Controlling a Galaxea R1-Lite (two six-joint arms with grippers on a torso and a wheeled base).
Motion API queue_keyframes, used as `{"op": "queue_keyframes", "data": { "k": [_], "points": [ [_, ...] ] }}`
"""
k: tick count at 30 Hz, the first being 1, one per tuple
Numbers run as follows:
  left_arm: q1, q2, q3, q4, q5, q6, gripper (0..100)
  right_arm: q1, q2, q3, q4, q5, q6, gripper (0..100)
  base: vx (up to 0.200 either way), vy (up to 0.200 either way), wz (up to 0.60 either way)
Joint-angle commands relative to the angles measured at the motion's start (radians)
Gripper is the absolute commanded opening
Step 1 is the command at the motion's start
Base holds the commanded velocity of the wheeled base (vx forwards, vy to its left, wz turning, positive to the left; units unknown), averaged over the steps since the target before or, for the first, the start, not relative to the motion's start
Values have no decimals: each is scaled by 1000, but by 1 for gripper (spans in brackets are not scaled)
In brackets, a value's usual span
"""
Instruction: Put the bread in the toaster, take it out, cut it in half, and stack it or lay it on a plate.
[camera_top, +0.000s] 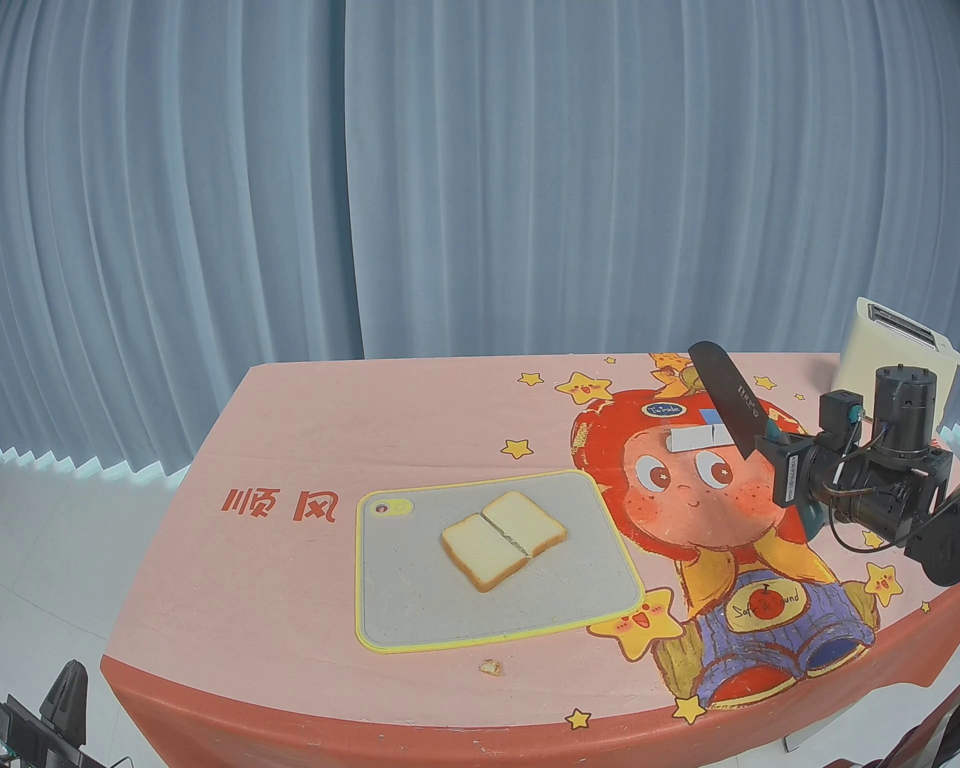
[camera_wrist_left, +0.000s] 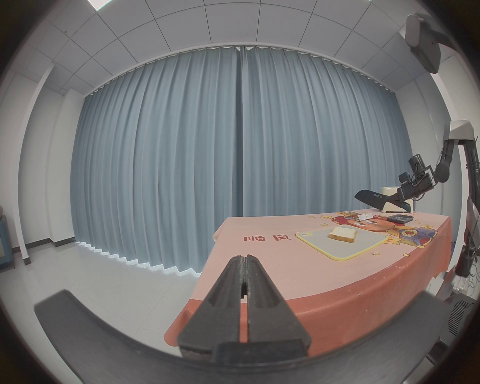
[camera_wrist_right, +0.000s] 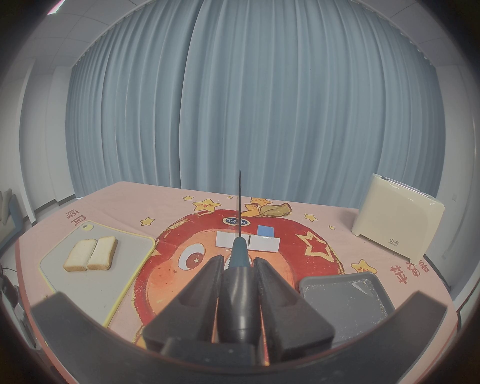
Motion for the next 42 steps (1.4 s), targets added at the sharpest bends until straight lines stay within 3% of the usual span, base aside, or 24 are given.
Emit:
{"op": "queue_keyframes", "data": {
  "k": [1,28,35,42],
  "points": [
    [1,-16,18,0,0,0,0,1,3,0,0,0,-2,0,0,0,0],
    [1,-16,18,0,0,0,0,-1,-2,4,-1,2,5,0,0,0,0],
    [1,-16,18,0,0,0,0,-13,-10,-3,2,54,33,0,0,0,0],
    [1,-16,18,0,0,0,0,-70,-5,-11,12,63,25,0,0,0,0]
  ]
}}
